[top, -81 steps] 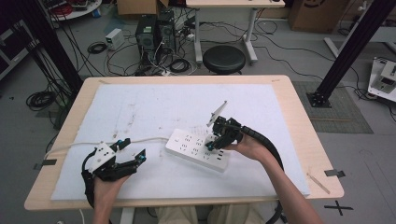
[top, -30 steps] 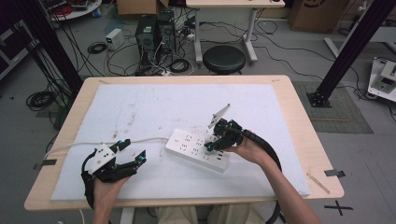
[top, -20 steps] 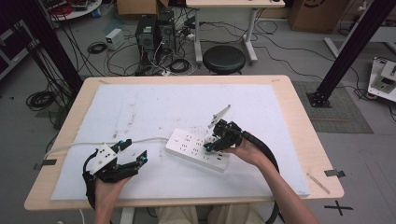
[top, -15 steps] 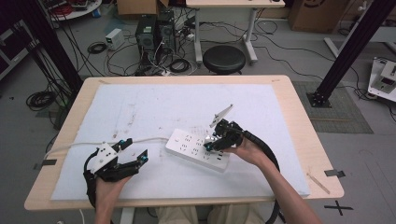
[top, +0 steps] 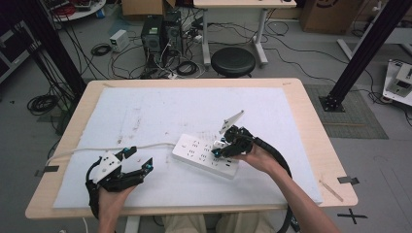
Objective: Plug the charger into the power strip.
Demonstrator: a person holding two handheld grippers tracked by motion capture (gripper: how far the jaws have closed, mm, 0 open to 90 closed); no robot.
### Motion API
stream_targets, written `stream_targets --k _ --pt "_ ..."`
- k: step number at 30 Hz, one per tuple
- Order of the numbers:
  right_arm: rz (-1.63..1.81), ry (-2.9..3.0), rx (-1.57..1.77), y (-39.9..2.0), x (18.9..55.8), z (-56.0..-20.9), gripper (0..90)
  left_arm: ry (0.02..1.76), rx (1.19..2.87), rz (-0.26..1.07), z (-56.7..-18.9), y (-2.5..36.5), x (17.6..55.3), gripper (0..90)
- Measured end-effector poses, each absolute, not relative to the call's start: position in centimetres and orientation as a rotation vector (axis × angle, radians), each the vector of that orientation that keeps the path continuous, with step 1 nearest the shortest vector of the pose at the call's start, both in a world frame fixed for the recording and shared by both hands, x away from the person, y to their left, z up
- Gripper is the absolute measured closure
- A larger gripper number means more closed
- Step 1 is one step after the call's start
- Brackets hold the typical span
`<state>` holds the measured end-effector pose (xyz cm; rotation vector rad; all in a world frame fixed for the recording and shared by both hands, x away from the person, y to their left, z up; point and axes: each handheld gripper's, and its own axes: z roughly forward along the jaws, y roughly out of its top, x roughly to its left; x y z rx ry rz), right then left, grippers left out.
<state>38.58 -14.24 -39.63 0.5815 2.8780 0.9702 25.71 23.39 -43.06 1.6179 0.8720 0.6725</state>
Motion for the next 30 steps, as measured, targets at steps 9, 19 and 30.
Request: stream_targets --k 9,19,30 --pt "0.974 2.838 0.535 -14.1 38.1 -39.8 63.9 0.880 1.621 0.671 -43.2 23.6 25.7 26.1" --pt "1.058 2.856 0.552 -14.7 38.7 -40.3 64.0 0.885 1.626 0.674 -43.1 23.9 25.6 26.1" --pt "0.995 2.764 0.510 -14.1 37.1 -40.3 63.9 0.882 1.624 0.673 -43.1 23.8 25.6 26.1"
